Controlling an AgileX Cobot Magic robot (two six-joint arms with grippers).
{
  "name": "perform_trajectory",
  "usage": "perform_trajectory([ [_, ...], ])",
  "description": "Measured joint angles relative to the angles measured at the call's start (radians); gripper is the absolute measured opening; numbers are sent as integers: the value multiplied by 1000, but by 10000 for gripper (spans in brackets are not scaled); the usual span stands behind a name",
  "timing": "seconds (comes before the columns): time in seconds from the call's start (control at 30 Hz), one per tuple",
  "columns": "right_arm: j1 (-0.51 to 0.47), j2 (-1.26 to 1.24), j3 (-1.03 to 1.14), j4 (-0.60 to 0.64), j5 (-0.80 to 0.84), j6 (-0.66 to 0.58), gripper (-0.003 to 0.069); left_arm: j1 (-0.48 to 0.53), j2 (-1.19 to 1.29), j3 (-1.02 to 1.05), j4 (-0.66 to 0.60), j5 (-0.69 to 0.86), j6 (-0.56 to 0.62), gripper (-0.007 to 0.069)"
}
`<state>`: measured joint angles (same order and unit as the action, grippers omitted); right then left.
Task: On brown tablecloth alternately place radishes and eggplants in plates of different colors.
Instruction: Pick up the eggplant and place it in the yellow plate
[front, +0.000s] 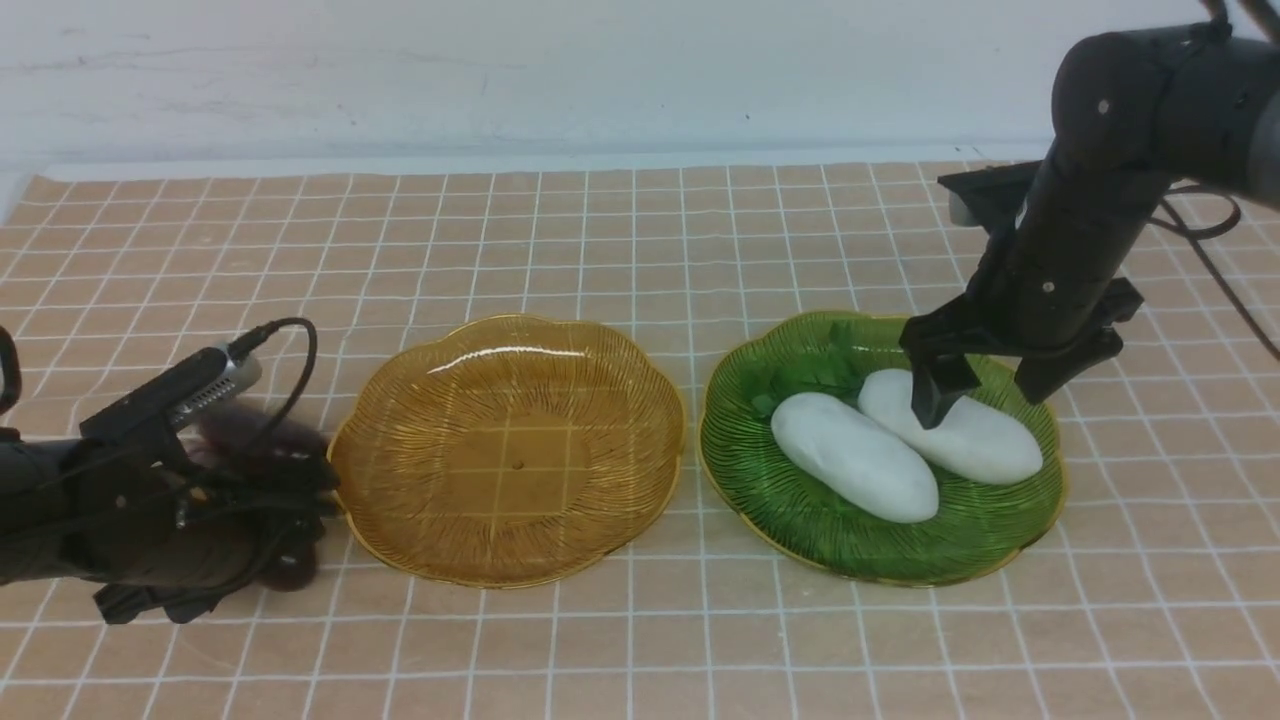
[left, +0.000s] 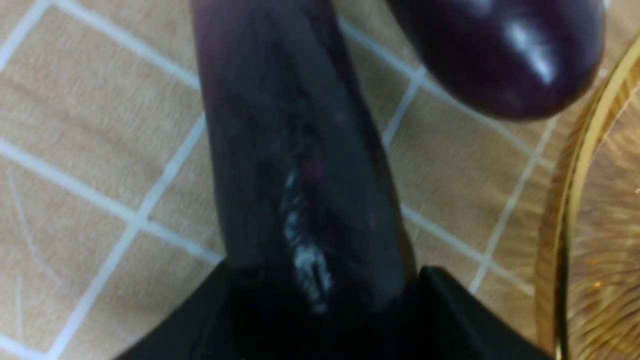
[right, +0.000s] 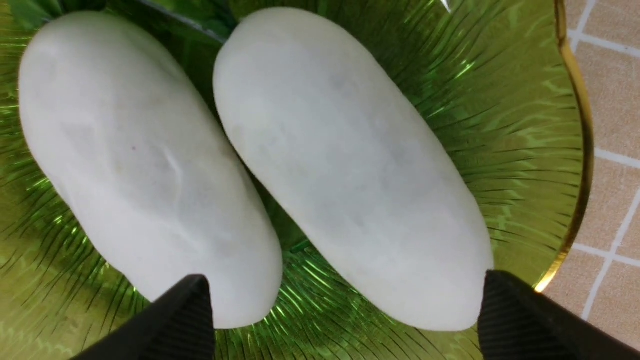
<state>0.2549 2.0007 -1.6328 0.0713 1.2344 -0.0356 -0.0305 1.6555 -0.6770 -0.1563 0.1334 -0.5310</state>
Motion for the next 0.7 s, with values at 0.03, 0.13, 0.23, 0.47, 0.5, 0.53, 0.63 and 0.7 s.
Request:
perform_trajectory([
  [0.03, 0, 0, 0, 0, 0, 0, 654, 1, -8, -2, 2, 14, 5, 345],
  [0.13, 0, 0, 0, 0, -1, 0, 649, 1, -48, -12, 6, 128, 44, 318],
  [0.23, 0, 0, 0, 0, -1, 0, 644, -2, -104, -44, 7, 233, 86, 311],
  [0.47, 0, 0, 0, 2, -1, 0, 636, -57, -202, -247, -19, 442, 220, 311],
  [0.5, 0, 0, 0, 2, -1, 0, 633, -73, -195, -280, -31, 458, 229, 311],
  [0.53, 0, 0, 0, 2, -1, 0, 631, -87, -191, -303, -42, 466, 235, 311],
  [0.63, 0, 0, 0, 2, -1, 0, 627, -149, -134, -393, -75, 483, 252, 312],
  [0.7, 0, 0, 0, 2, -1, 0, 625, -178, -83, -432, -85, 483, 254, 316],
])
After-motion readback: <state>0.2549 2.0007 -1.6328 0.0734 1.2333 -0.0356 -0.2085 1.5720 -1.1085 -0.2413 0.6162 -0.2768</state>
